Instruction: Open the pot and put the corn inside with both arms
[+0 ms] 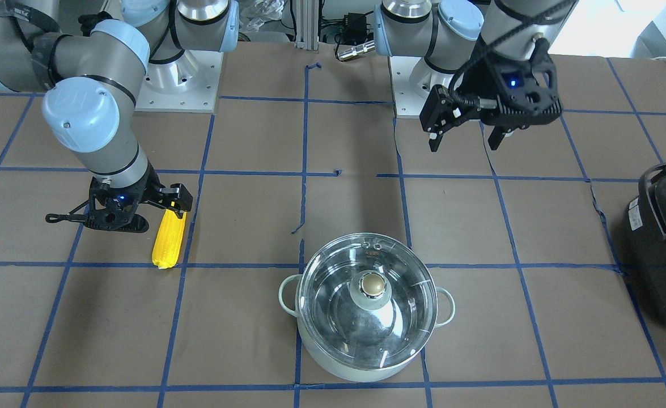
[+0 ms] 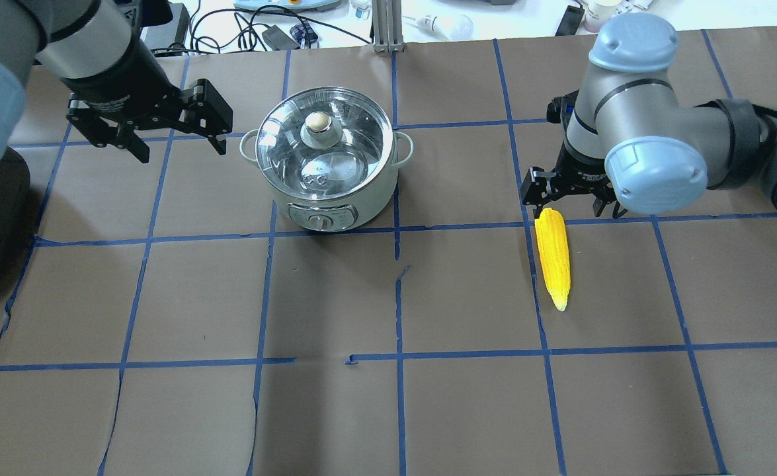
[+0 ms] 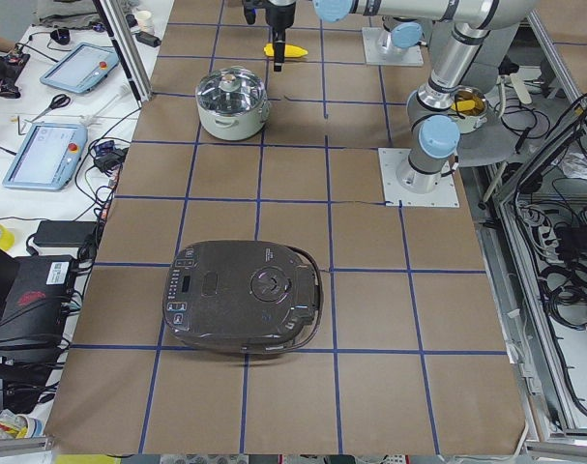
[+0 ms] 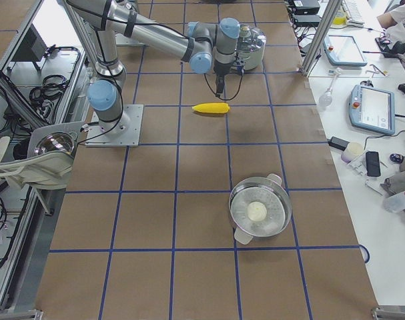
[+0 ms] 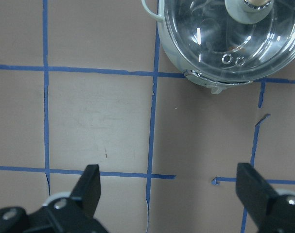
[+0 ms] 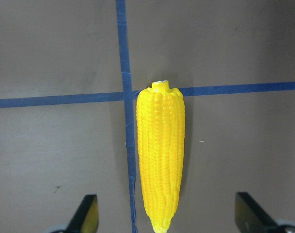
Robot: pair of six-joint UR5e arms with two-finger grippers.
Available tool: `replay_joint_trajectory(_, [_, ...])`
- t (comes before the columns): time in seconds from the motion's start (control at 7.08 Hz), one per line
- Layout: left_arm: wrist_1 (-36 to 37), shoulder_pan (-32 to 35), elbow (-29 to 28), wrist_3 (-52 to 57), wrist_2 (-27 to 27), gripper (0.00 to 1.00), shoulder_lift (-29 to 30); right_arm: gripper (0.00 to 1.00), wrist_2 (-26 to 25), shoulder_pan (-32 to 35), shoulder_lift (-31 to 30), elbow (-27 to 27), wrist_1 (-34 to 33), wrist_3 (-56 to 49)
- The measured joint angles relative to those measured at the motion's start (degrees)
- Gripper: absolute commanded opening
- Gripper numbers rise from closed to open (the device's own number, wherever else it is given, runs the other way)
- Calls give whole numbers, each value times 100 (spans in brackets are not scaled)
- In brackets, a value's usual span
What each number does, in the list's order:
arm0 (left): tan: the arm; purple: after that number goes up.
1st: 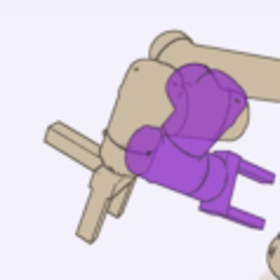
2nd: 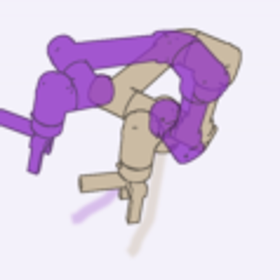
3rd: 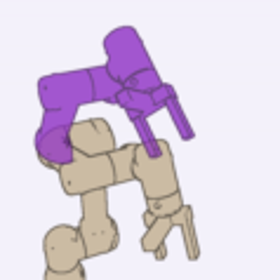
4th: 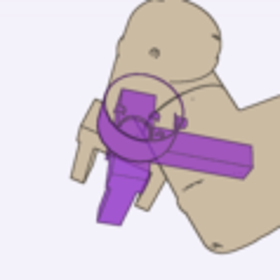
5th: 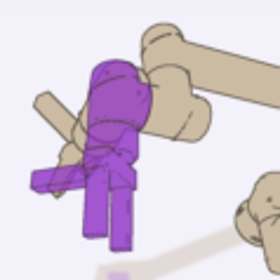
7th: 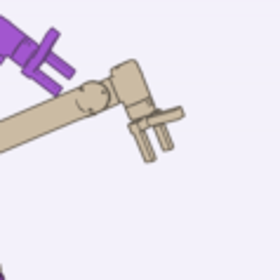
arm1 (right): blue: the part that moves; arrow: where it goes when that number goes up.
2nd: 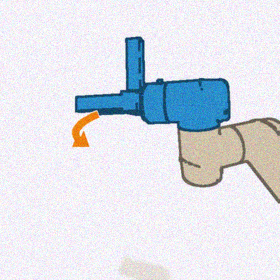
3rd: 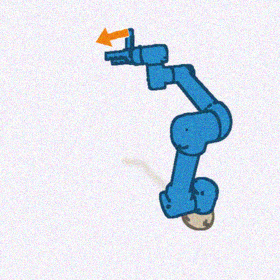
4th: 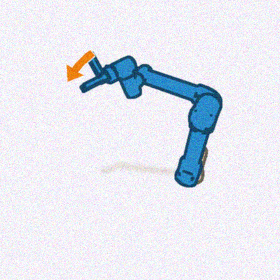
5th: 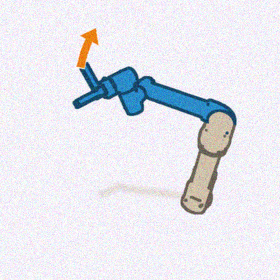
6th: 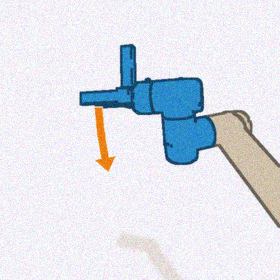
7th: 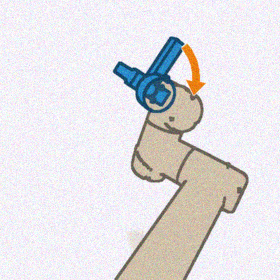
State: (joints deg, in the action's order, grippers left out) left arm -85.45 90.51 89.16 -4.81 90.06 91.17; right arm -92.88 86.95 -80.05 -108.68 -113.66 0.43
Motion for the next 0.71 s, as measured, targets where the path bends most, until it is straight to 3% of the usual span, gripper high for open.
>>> replay_joint_trajectory(0.42, [561, 196, -925, -236, 3, 100, 1478, 100, 40, -138, 253, -576, -866, 4])
replay_joint_trajectory(0.71, [768, 631, -1634, -725, 44, 100, 2347, 100, 51, -142, 519, -628, -986, 15])
